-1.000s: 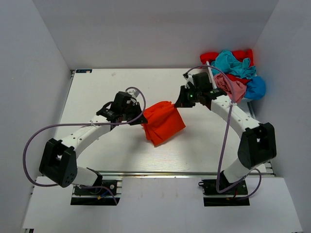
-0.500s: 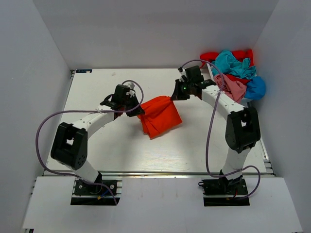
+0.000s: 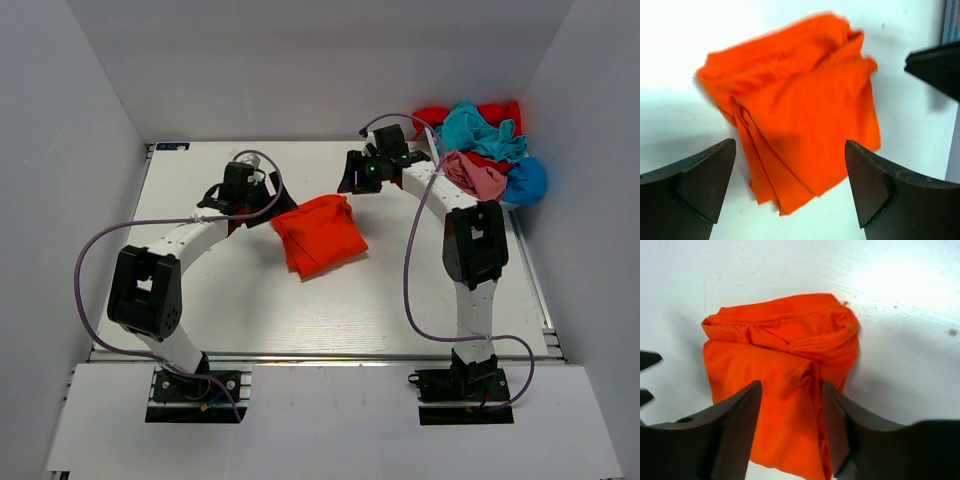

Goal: Fold and stack the t-shirts
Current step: Fold the long partially folded tshirt into a neat square, then smooth out wrinkles on the folded tshirt

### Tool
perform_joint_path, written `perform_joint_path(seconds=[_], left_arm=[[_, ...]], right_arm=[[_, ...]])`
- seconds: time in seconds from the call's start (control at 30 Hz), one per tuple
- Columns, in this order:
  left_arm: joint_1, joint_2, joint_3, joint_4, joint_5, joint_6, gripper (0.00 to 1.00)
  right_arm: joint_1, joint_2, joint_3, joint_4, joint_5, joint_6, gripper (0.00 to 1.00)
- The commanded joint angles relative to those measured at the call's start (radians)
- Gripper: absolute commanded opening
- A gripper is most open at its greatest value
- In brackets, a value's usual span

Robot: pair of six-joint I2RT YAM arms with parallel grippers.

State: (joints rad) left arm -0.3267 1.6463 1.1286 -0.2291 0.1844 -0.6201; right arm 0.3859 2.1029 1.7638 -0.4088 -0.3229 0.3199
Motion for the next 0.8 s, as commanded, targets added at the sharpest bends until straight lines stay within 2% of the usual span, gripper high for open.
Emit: perform_joint_path(seconds=[0.0,0.07,0.1,0.13,0.27,0.4,0.57,0.77], left_arm=[[0.014,-0.020,0.054,-0.002,-0.051,0.022,1.00],[0.014,-0.037,0.066,-0.012,-0.062,0.031,1.00],[0.014,-0.058,0.057,-0.001,-0.047,0.042,1.00],[0.014,-0.069,0.034,0.040,-0.004,0.042,1.00],[0.002,-0.082,-0.013,0.121,0.114,0.082,1.00],[-0.009,-0.004,-0.013,0.163,0.263,0.092,1.00],[-0.009,0.090,0.005,0.183,0.288,0.083,1.00],[0.000,0.210,0.014,0.183,0.288,0.083,1.00]], right_arm=[[-0.008,-0.015,0.065,0.027,-0.039,-0.031,0.59],[-0.005,-0.058,0.042,0.027,-0.045,-0.039,0.69],[-0.005,-0.072,0.011,0.034,-0.044,-0.045,0.87],[-0.005,-0.120,-0.033,0.041,-0.048,-0.053,0.90],[-0.002,-0.228,-0.194,0.134,-0.111,-0.041,0.90],[-0.001,-0.282,-0.315,0.240,-0.258,-0.009,0.90],[0.001,-0.221,-0.313,0.309,-0.363,0.037,0.90],[0.004,-0.075,-0.231,0.341,-0.329,0.090,0.87]])
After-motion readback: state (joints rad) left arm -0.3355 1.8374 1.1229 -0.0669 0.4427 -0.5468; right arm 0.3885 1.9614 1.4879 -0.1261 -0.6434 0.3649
